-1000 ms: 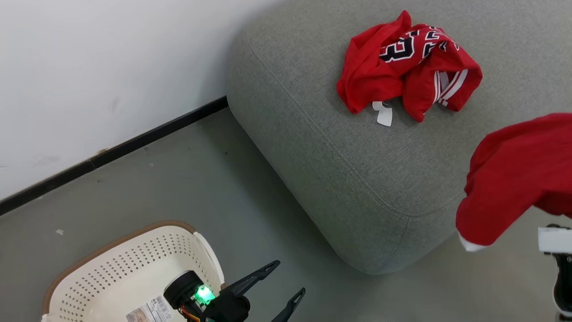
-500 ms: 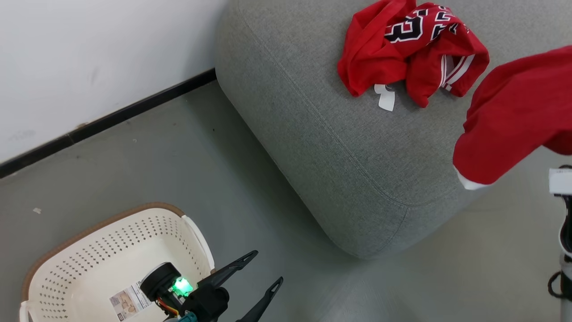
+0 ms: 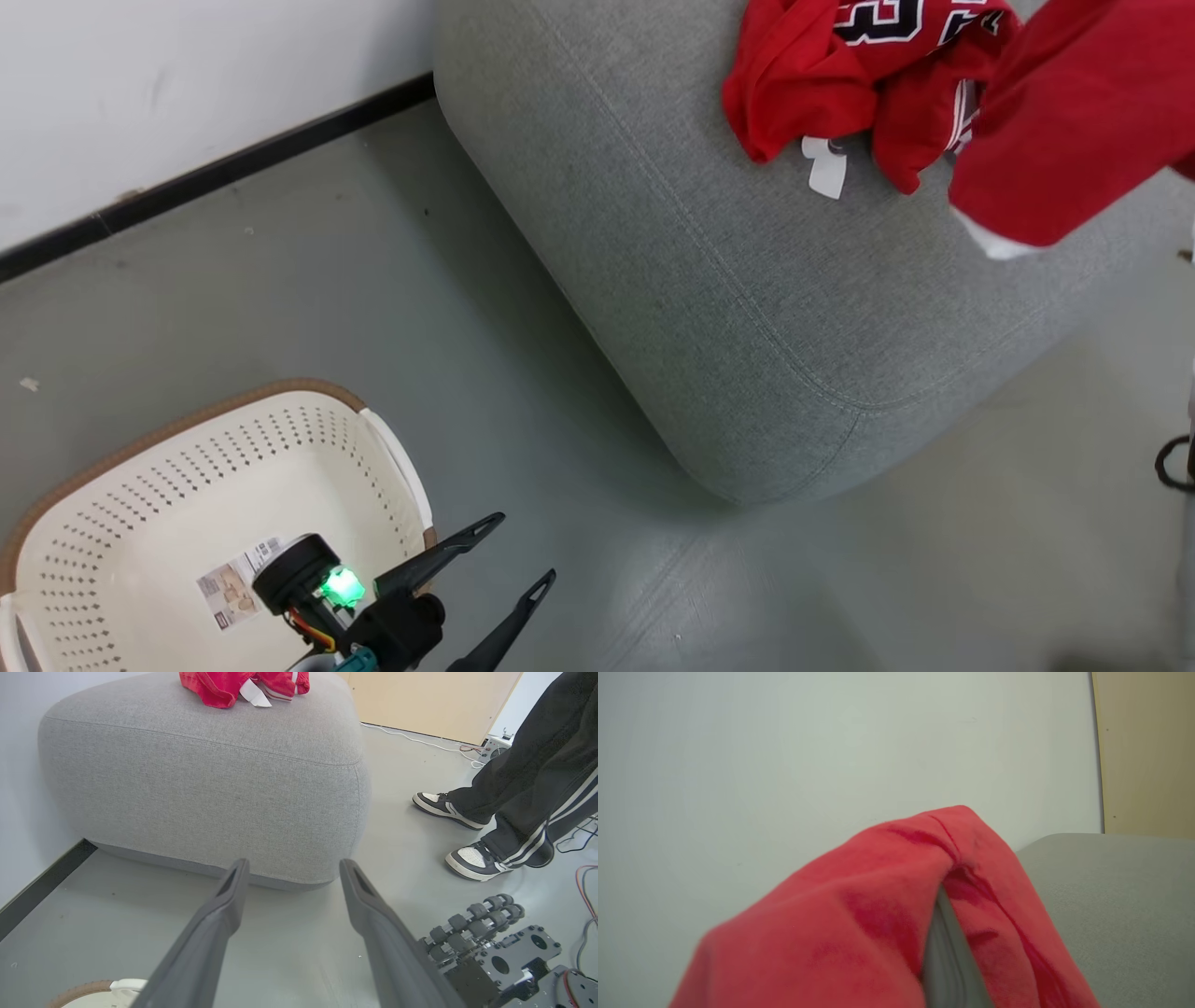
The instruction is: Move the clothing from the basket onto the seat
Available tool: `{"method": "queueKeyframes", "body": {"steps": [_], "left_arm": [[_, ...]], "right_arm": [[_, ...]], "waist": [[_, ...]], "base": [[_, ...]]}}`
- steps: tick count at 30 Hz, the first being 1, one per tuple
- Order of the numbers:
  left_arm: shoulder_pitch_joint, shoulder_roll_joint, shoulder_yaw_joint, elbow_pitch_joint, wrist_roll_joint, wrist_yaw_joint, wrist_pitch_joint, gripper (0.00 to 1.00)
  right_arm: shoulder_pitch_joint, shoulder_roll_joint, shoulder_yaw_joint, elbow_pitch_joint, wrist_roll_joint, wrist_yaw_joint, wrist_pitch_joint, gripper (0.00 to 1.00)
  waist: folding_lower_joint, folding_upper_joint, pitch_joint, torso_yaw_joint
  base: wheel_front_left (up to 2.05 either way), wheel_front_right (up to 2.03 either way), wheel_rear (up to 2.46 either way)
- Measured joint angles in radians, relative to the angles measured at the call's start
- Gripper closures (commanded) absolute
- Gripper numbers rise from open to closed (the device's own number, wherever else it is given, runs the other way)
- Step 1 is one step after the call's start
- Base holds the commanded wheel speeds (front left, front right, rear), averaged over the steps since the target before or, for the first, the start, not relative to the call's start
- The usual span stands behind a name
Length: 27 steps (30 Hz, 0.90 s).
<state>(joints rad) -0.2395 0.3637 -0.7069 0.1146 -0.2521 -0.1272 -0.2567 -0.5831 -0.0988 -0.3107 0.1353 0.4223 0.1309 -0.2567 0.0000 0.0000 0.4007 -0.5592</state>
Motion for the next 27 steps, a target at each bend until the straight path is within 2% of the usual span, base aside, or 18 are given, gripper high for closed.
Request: {"method": "queueKeyframes", "body": {"steps": [4, 6, 9, 27], "left_arm": [[0.000, 0.022, 0.002, -0.006, 0.001, 0.000, 0.000, 0.00], [0.000, 0.028, 0.005, -0.010, 0.007, 0.000, 0.000, 0.00], [-0.001, 0.037, 0.017, -0.018, 0.007, 0.000, 0.000, 0.00], [-0.016, 0.077, 0.029, -0.101, 0.052, 0.000, 0.000, 0.00]], "right_arm": [[-0.059, -0.002, -0.002, 0.036, 0.011, 0.000, 0.000, 1.00], [-0.103, 0.016, -0.027, 0.064, 0.090, 0.000, 0.000, 1.00], [-0.151, 0.015, -0.039, 0.098, 0.110, 0.000, 0.000, 1.00], [-0.438, -0.088, -0.137, 0.371, 0.124, 0.000, -0.002, 1.00]], "waist": [[0.0000, 0.0000, 0.026, 0.001], [0.0000, 0.0000, 0.039, 0.002], [0.0000, 0.0000, 0.058, 0.005], [0.0000, 0.0000, 0.169, 0.038]], "base": [[0.00, 0.00, 0.00], [0.00, 0.00, 0.00], [0.00, 0.00, 0.00], [0.00, 0.00, 0.00]]}}
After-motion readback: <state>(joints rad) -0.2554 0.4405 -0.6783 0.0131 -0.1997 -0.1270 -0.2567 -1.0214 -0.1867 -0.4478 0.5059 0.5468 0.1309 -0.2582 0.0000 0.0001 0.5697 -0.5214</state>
